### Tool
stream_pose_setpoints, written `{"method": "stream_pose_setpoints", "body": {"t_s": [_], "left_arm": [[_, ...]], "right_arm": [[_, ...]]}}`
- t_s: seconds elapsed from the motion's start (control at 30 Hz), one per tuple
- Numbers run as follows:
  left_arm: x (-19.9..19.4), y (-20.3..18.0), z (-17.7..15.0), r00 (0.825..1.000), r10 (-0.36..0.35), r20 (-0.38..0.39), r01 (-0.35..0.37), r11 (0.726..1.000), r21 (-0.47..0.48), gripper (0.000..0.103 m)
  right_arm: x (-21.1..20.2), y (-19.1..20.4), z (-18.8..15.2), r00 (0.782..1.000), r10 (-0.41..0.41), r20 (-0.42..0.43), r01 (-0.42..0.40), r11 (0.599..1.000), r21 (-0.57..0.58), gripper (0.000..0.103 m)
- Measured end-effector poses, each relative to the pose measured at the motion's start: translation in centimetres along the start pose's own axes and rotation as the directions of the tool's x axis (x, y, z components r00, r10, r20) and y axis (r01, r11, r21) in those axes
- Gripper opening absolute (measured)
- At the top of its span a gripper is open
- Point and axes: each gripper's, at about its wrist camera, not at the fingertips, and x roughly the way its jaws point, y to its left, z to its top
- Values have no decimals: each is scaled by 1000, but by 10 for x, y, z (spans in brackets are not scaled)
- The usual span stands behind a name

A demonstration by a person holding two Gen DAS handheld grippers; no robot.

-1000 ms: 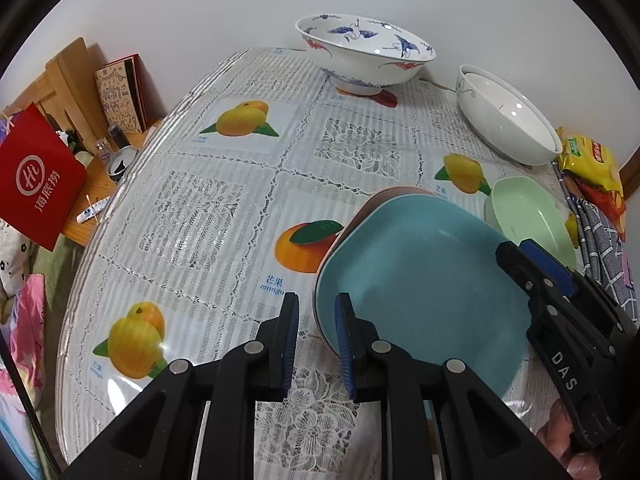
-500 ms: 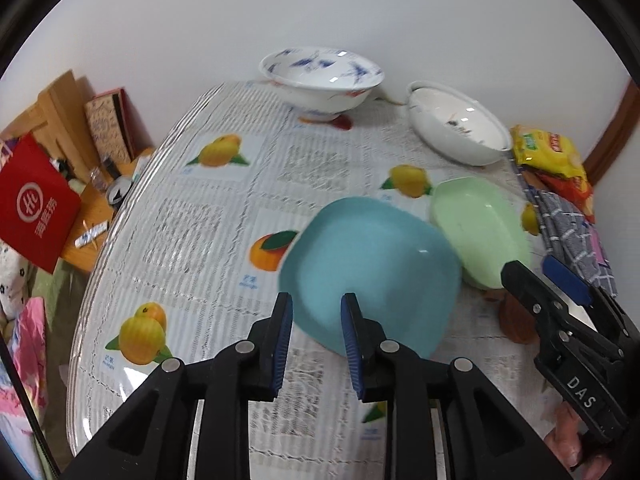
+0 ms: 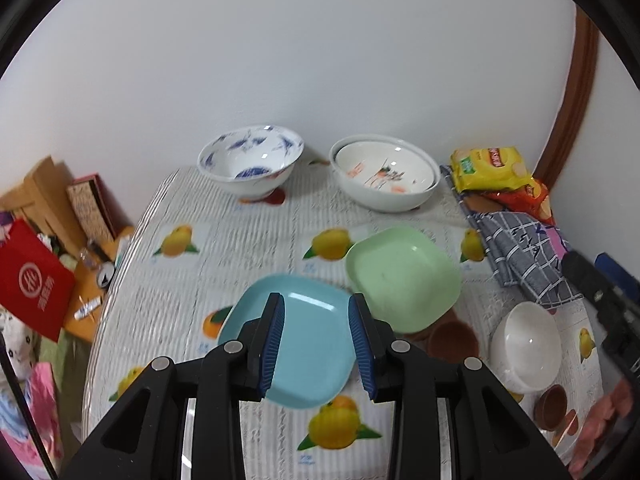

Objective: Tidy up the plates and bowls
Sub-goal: 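Move both tools to the rim of the light-green plate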

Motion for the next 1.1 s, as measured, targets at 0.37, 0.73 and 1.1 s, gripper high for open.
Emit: {"method": "stream_pose_setpoints", "body": {"t_s": [0.37,0.73,1.1], "left_arm": [[51,-21,32,1000,-7,-18,7,999,40,32],[129,-36,36,994,-4,-109,13,997,79,32],[174,-32,33,989,2,-150,14,995,103,33]], "right_arm": [[51,-23,32,1000,18,-14,-16,997,80,79],[140,-19,10,991,31,-129,-19,995,95,67],[165,-25,-11,985,45,-169,-19,988,153,67]]}}
